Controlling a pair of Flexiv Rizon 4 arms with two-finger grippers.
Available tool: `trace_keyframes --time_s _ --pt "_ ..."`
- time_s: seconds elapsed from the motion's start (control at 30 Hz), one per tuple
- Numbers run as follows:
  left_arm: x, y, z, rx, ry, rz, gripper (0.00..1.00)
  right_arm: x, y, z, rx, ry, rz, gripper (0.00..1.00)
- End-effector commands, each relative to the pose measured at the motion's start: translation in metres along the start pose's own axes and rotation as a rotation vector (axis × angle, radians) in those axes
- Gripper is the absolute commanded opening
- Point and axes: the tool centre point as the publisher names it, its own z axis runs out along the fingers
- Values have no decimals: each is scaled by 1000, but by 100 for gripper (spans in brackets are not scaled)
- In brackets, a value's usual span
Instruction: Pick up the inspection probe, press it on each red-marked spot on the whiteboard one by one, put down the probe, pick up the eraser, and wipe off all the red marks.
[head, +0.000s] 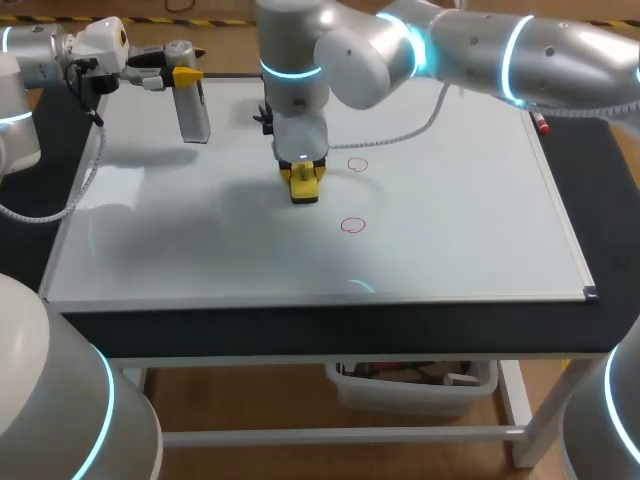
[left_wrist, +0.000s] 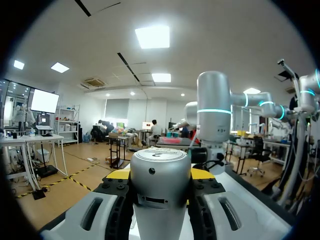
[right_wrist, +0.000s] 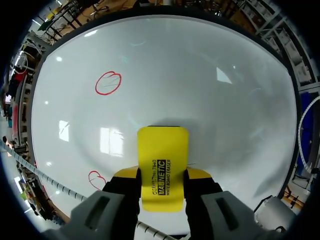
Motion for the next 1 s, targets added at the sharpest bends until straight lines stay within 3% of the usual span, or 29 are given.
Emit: trace_keyframes --time_s 0.03,0.7,1.0 --pt "1 -1 0 0 0 0 0 11 2 -11 0 2 -1 0" --pt "1 -1 0 0 0 0 0 44 -21 -54 58 18 16 0" --pt "1 -1 0 0 0 0 0 76 -33 -67 83 5 64 0"
